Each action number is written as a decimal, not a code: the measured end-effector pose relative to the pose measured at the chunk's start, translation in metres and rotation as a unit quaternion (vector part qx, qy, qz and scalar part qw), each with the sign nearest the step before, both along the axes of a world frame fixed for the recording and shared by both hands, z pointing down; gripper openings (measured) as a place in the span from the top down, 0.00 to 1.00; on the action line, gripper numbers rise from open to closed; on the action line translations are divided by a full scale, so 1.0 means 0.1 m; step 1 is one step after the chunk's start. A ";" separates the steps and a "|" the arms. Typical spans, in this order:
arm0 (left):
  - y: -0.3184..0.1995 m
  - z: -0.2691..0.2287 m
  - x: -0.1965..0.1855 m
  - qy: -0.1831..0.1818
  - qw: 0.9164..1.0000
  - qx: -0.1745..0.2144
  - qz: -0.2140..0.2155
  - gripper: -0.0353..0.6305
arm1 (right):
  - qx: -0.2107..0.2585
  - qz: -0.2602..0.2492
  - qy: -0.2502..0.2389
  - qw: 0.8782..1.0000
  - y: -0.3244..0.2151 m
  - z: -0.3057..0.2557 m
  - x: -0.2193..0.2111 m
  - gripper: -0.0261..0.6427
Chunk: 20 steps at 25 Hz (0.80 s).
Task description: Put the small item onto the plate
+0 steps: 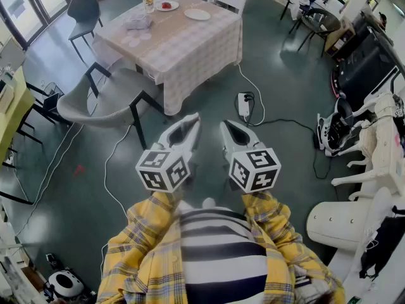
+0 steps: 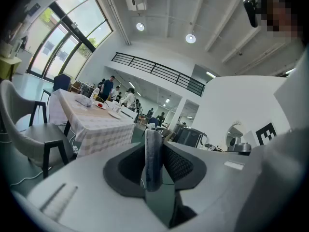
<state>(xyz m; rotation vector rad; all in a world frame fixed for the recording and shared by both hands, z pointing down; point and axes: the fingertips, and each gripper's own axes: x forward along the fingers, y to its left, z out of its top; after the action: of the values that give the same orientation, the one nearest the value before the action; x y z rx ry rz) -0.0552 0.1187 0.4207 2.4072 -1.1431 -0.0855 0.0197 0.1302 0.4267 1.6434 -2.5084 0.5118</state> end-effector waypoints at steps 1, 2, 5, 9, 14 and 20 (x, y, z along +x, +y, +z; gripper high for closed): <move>0.00 0.00 0.00 0.000 1.000 0.000 0.000 0.79 | 0.000 0.000 0.000 1.000 -0.01 0.00 0.00 0.97; -0.01 0.00 0.00 0.000 1.000 0.000 0.000 0.79 | 0.000 0.000 0.000 1.000 -0.02 0.00 -0.01 0.97; -0.01 0.01 0.00 0.000 1.000 -0.001 0.000 0.79 | 0.001 -0.001 0.001 1.000 -0.02 0.00 -0.01 0.97; -0.01 0.01 0.01 0.000 1.000 -0.002 0.000 0.79 | 0.008 -0.003 -0.006 1.000 -0.02 -0.03 -0.01 0.97; -0.04 0.05 0.02 0.002 1.000 -0.005 -0.001 0.79 | 0.013 -0.005 -0.014 1.000 -0.05 -0.02 -0.01 0.97; 0.00 0.14 0.08 0.008 1.000 -0.017 -0.003 0.79 | -0.001 -0.002 -0.006 1.000 0.00 0.11 0.07 0.97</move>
<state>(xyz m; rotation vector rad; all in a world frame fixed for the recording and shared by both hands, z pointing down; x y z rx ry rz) -0.0476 0.1186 0.4349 2.3691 -1.1346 -0.0854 0.0268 0.1297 0.4376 1.6385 -2.5191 0.5257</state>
